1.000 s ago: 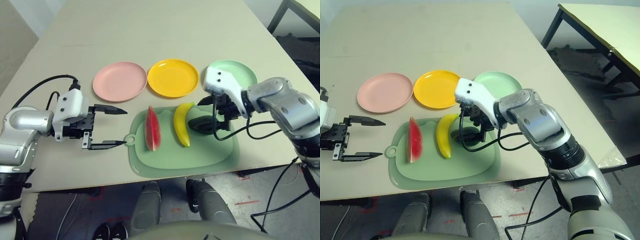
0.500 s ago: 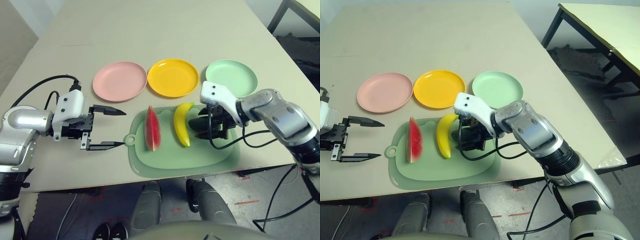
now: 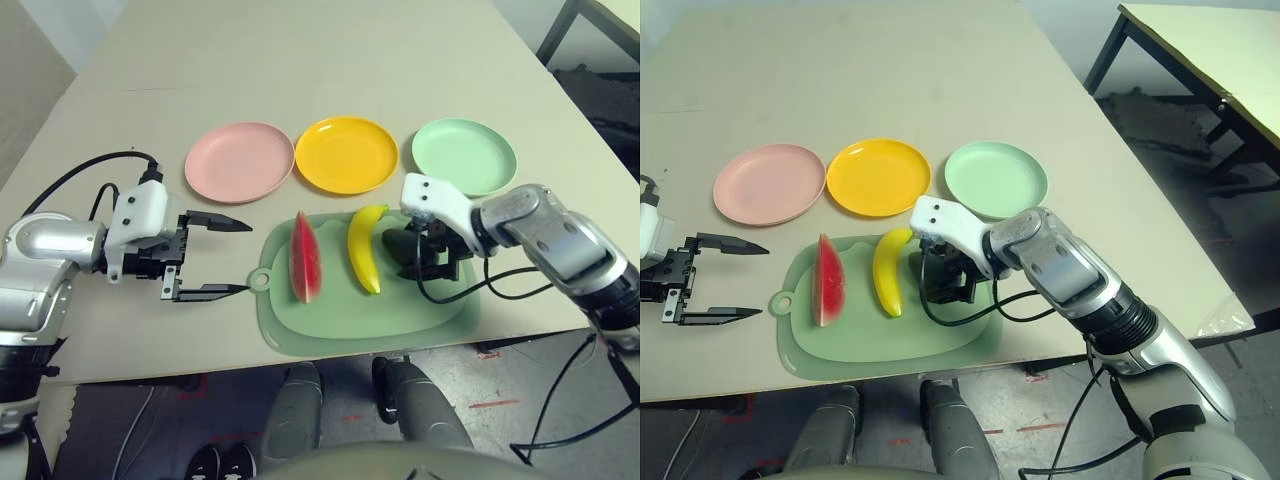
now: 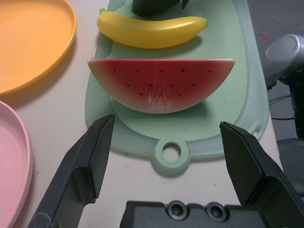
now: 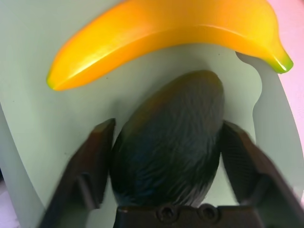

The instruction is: Place the fruits into color-matched plates.

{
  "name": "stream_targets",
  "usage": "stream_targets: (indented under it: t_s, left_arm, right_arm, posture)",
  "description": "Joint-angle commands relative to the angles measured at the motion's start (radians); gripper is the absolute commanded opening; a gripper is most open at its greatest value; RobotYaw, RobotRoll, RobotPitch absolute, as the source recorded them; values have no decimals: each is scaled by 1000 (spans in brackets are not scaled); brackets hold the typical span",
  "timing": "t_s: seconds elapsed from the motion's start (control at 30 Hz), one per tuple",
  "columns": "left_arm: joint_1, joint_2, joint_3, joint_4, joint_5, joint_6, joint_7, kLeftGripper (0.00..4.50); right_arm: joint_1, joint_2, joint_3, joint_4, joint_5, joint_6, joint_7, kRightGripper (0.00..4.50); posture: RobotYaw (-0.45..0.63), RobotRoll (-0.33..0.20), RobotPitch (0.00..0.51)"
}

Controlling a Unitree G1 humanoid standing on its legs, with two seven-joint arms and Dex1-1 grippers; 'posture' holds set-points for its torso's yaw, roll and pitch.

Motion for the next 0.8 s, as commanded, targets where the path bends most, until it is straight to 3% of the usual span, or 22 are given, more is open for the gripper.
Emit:
stream_targets:
  t_s: [0.03, 0.3, 0.47, 0.8]
  left_arm:
    - [3, 2, -10, -8, 6, -8, -2, 4500]
    - [-6, -9, -15, -1, 4, -10, 3, 4500]
    - [-44, -46, -10, -2, -36, 23, 20, 4500]
    - [-111, -142, -7, -123, -137, 292, 254, 4500]
  right_arm:
    - [17, -17, 23, -16, 5, 12, 20, 3354]
    - [-11, -24, -2, -13, 21, 33, 41, 3353]
    - [-147, -37, -50, 88, 40, 20, 95, 3353]
    - [-391, 51, -73, 748, -151, -351, -6, 3352]
  posture:
    - [28, 0, 189]
    - [23, 0, 181]
    - [17, 0, 174]
    - [38, 0, 163]
